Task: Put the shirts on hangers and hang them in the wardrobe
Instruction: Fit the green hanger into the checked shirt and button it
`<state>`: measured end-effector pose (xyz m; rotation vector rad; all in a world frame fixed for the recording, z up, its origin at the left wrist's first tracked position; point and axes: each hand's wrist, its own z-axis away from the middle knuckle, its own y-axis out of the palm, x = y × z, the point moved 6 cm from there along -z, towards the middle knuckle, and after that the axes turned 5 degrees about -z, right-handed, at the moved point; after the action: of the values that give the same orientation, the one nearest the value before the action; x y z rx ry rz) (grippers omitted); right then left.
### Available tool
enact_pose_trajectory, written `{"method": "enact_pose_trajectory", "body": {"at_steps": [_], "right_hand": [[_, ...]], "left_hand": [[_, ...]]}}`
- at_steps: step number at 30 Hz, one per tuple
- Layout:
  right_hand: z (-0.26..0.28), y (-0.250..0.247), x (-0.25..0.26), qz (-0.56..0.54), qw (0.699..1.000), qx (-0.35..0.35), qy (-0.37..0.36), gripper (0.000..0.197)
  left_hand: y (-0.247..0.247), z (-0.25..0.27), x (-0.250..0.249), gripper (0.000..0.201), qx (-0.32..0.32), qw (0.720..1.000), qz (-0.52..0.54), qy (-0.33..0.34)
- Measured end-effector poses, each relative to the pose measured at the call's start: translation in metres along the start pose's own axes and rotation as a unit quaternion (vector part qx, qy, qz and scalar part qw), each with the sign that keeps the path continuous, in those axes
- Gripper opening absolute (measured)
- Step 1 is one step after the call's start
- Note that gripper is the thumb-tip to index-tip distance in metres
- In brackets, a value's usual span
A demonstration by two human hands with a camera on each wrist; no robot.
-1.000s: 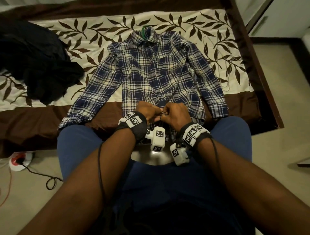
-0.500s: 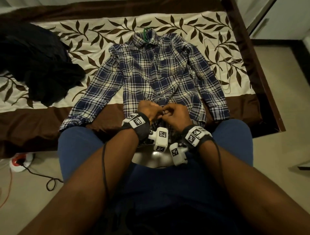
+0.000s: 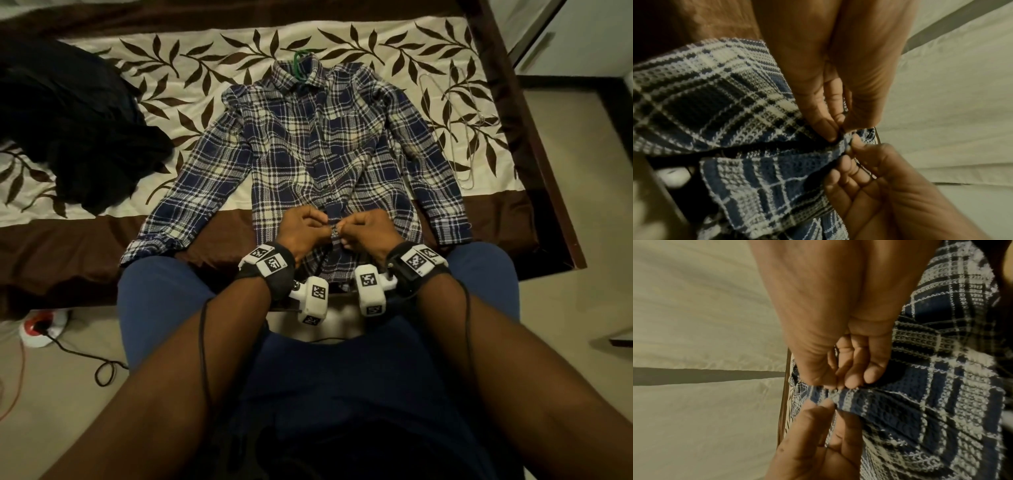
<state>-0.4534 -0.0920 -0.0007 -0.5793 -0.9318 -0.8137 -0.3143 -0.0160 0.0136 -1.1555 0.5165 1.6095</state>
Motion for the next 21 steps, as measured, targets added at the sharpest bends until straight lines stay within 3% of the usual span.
{"method": "enact_pose_trajectory", "body": {"at_steps": [6,10,14,17,19,21], "right_hand": [[-0.001,0.003,-0.012,-0.148,0.985,0.026,0.086,0.009],[-0.003,-0.002,-0.01,-0.167,0.985,0.018,0.024,0.014],[-0.005,0.005,-0.012,0.019,0.999,-0.004,-0.04,0.037],[-0.01,0.014,-0.022,0.173,0.983,-0.013,-0.057,0.058],[-0.013,0.02,-0.029,0.261,0.963,-0.019,-0.07,0.068],[-0.015,0.022,-0.033,0.324,0.943,-0.037,-0.064,0.067]], "left_hand": [[0.0,-0.003,-0.005,0.027,-0.008,0.996,-0.046,0.071],[-0.001,-0.011,0.0,0.021,-0.047,0.998,-0.008,0.044],[0.008,-0.016,0.008,0.041,0.017,0.999,0.047,-0.02],[0.013,-0.015,0.013,0.057,0.049,0.995,0.077,-0.047],[0.013,-0.015,0.021,0.056,0.052,0.994,0.074,-0.054],[0.008,-0.019,0.031,0.039,0.02,0.998,-0.033,-0.044]]}}
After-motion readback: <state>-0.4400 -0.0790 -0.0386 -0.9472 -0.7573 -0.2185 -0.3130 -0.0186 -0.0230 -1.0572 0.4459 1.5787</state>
